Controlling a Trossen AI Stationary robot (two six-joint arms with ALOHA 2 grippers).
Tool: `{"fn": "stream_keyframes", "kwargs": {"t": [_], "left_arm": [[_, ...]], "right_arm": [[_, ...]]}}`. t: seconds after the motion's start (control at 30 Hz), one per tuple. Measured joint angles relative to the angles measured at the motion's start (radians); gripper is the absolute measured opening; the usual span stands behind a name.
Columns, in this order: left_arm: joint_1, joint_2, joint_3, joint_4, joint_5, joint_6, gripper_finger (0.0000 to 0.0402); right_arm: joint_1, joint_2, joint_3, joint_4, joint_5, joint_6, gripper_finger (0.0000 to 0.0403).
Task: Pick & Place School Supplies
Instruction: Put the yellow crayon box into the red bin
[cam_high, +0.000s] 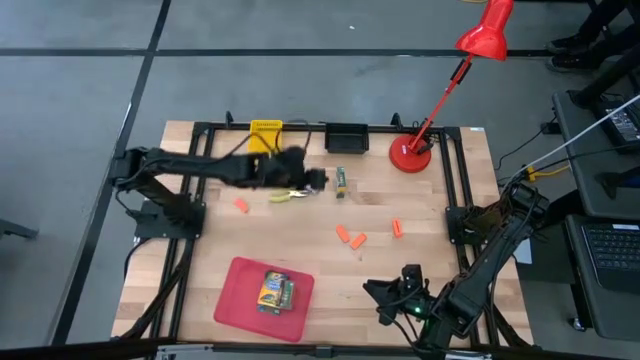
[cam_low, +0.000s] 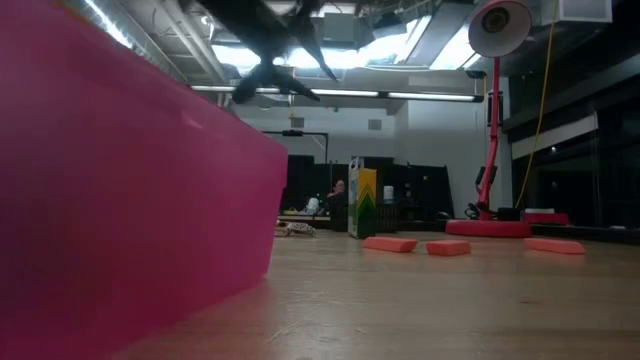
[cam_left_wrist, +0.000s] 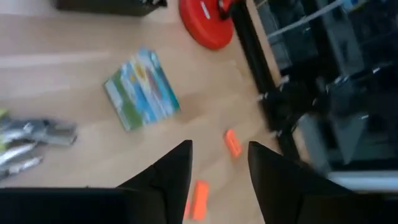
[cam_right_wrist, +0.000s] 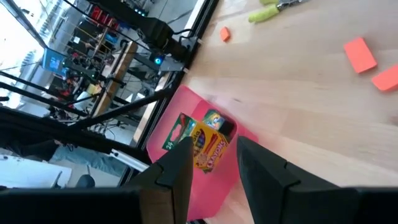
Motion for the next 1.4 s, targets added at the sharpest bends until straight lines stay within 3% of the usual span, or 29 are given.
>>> {"fn": "stream_keyframes", "kwargs": {"t": [0.23, 0.37, 0.57, 0.83, 1.07, 1.17, 1.3, 1.4], "left_arm": [[0.145, 0.083, 0.0, 0.063, 0.105, -0.026, 0.0135], [0.151, 0.171, 0.015, 0.079, 0.134, -0.052, 0.0136], [0.155, 0.299, 0.131, 0.076, 0.185, -0.003, 0.0136], [0.155, 0.378, 0.262, -0.114, 0.181, 0.032, 0.0132], [0.155, 0.39, 0.268, -0.12, 0.178, 0.04, 0.0115], [0.159, 0.39, 0.268, -0.132, 0.178, 0.067, 0.0093], [0.162, 0.388, 0.269, -0.149, 0.183, 0.128, 0.002], [0.162, 0.387, 0.269, -0.157, 0.195, 0.169, 0.0005]], "right_arm": [[-0.015, 0.0, 0.0, -0.005, 0.006, -0.021, 0.0128], [-0.024, 0.0, 0.0, -0.015, 0.011, -0.024, 0.0128], [-0.024, 0.0, 0.0, -0.015, 0.011, -0.024, 0.0128], [-0.015, 0.0, 0.0, -0.007, 0.007, -0.024, 0.0128], [-0.003, 0.0, 0.0, 0.003, 0.034, -0.023, 0.0128], [-0.002, 0.0, 0.0, 0.004, 0.037, -0.023, 0.0128], [-0.002, 0.0, 0.0, 0.007, 0.037, -0.024, 0.0128], [-0.002, 0.0, 0.0, 0.013, 0.037, -0.024, 0.0128]]}}
